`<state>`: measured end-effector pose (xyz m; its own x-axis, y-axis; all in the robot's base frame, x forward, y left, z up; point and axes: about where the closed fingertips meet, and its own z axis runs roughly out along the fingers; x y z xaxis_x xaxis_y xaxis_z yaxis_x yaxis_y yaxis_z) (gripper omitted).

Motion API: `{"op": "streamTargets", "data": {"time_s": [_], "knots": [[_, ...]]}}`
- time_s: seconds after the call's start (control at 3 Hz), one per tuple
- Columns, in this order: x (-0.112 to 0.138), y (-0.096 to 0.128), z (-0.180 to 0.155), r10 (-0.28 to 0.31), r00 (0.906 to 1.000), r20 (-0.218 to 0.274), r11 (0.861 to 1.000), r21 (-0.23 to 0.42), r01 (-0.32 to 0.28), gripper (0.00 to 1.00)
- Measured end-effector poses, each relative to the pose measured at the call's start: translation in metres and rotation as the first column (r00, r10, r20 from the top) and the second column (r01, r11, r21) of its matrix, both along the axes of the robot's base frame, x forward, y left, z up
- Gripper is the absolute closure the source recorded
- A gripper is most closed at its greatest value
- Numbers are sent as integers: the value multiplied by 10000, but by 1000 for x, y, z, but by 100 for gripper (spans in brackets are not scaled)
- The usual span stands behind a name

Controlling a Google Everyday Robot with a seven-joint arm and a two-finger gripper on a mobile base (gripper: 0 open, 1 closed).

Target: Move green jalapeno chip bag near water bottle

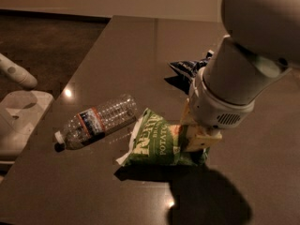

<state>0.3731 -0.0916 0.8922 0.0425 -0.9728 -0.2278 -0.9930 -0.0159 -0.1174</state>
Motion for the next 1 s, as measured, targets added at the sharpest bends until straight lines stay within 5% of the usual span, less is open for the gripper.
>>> {"op": "streamTargets", "data": {"time_s": [1.0], "knots": [[13,16,-14,-1032,9947,-24,9946,66,1032,36]]}}
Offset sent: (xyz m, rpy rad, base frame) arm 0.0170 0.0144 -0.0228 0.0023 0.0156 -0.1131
